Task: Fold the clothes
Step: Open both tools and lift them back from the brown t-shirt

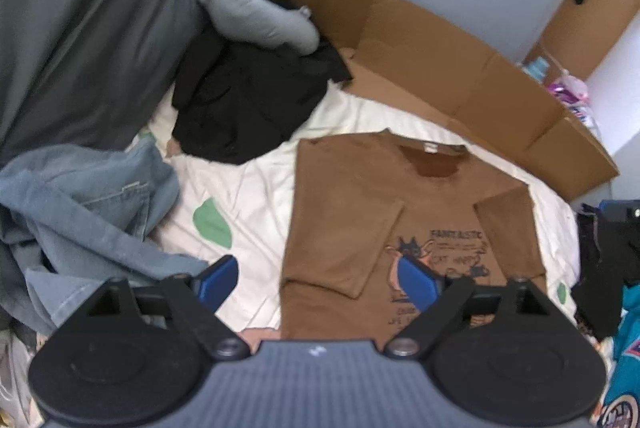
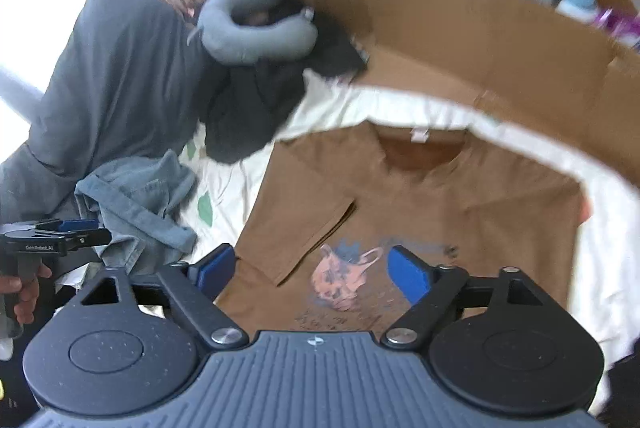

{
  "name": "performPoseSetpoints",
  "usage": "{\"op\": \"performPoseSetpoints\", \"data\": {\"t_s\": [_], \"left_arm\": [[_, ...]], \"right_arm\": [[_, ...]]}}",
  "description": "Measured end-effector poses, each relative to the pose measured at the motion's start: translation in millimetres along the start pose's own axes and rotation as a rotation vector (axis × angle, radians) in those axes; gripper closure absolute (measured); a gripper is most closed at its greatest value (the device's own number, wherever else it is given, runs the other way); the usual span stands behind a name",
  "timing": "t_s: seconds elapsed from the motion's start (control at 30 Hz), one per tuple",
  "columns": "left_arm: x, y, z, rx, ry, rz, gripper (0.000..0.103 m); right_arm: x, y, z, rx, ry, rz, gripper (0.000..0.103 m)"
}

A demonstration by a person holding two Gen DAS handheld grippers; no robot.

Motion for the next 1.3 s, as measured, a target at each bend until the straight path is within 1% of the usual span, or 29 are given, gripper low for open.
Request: {"op": "performPoseSetpoints", "data": {"t_s": [0.2,0.3,0.4,0.6,0.73,0.87,1.0,1.13,1.17,1.23,1.3], "left_arm": [[9.3,5.3,-30.2,0.023,0.023,0.000,0.013],[9.3,6.1,-44.5,0.034,0.031,-0.001,0.013],[5.6,5.5,-57.5,0.045,0.028,-0.012,0.012],[-0.4,9.1,-72.4,0.034,-0.010,0.034,0.012],[-6.9,17.0,-81.4,0.039,0.000,0.017,0.012],[-9.4,28.2,-80.8,0.031,0.010,0.001,0.012],[-7.4,43.9,-76.2,0.027,0.021,-0.002,0.012],[-13.9,65.9,-67.8,0.020,0.045,-0.031,0.012],[-17.9,72.9,-63.3,0.003,0.045,-0.043,0.012],[-26.4,86.1,-54.1,-0.025,0.029,-0.061,0.012],[-32.5,98.2,-47.0,-0.048,0.018,-0.069,0.012]], "right_arm": [[34.4,8.1,-72.2,0.084,0.033,0.105,0.014],[49.7,12.0,-107.1,0.108,0.051,0.125,0.014],[62.0,22.9,-132.1,0.089,0.081,0.107,0.014],[86.3,47.5,-179.5,0.040,0.136,0.066,0.014],[102.6,63.8,-211.3,0.007,0.173,0.038,0.014],[122.9,97.3,-232.4,0.011,0.206,0.052,0.014],[143.8,139.5,-237.8,0.011,0.227,0.096,0.014],[157.8,188.4,-232.7,0.013,0.284,0.137,0.014],[159.8,200.7,-230.2,0.015,0.291,0.145,0.014],[162.4,223.8,-223.8,0.014,0.304,0.160,0.014],[163.5,246.7,-215.4,0.009,0.299,0.175,0.015]]}}
Point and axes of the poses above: each gripper's, at about its wrist camera, not at the fingertips, and z roughly the way its jaws point, x to its right, y to its underside, the point moved 7 cm from there along z, roughly the way its jaws point, and after that the axes turned 9 degrees about -x, right-handed, at the moved point
